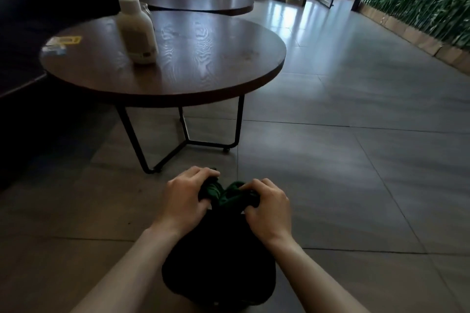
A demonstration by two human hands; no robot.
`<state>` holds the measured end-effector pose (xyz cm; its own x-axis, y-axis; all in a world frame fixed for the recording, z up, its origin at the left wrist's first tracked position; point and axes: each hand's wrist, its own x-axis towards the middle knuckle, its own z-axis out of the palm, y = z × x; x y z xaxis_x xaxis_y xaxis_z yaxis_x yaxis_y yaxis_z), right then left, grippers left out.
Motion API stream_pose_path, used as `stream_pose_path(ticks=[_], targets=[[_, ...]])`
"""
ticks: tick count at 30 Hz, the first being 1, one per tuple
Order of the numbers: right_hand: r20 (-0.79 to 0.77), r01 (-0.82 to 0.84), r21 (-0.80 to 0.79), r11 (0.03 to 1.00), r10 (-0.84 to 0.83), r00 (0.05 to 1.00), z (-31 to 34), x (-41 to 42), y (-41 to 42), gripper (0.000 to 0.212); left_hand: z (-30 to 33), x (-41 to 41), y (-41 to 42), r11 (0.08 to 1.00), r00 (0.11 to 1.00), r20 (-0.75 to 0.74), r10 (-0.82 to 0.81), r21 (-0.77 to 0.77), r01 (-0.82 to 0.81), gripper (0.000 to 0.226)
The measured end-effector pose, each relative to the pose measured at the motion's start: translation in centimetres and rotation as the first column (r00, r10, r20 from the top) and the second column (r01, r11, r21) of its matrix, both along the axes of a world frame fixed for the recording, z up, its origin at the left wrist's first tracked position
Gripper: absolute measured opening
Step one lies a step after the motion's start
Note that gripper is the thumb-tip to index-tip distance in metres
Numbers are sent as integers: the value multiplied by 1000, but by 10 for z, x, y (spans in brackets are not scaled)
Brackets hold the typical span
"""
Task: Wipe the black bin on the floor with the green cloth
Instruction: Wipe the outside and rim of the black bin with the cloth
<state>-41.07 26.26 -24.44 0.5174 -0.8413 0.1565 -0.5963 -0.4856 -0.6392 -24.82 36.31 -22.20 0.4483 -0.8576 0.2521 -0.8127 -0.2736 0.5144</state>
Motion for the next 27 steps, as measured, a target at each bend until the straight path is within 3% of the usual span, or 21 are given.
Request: stream_pose_path(ticks=[3, 8, 12, 15, 19, 21, 24, 27], targets=[[131, 68, 139, 988, -86, 988, -20, 6, 0, 43, -19, -2, -2, 999, 997, -73, 10, -49, -14, 57], [275, 44, 340, 940, -144, 951, -38, 13, -2, 47, -36, -5, -10, 992, 979, -200, 48, -106, -71, 58], [386, -140, 454, 880, -52, 921, -36, 16, 3, 53, -45, -13, -15, 980, 924, -361, 126, -100, -172, 47], [500, -332, 552, 765, 14, 866, -31, 10, 4, 56, -45, -17, -18, 967, 897, -410, 166, -111, -230, 40], [501, -470, 438, 767, 226, 835, -29, -5, 1, 86, -37, -24, -19, 975, 866, -480, 140, -84, -204, 34], [534, -509, 412, 756, 252, 807, -29, -12, -5, 90, -30, -30, -17, 988, 846, -526, 83, -70, -140, 32], [536, -566, 375, 734, 327, 778, -33, -23, -15, 81, -20, -35, -9, 999, 834, -551, 3, -32, -25, 32], [497, -521, 288, 803, 340, 798, -45, -29, -13, 60, -18, -41, 1, 998, 808, -586, -60, -10, 67, 32]])
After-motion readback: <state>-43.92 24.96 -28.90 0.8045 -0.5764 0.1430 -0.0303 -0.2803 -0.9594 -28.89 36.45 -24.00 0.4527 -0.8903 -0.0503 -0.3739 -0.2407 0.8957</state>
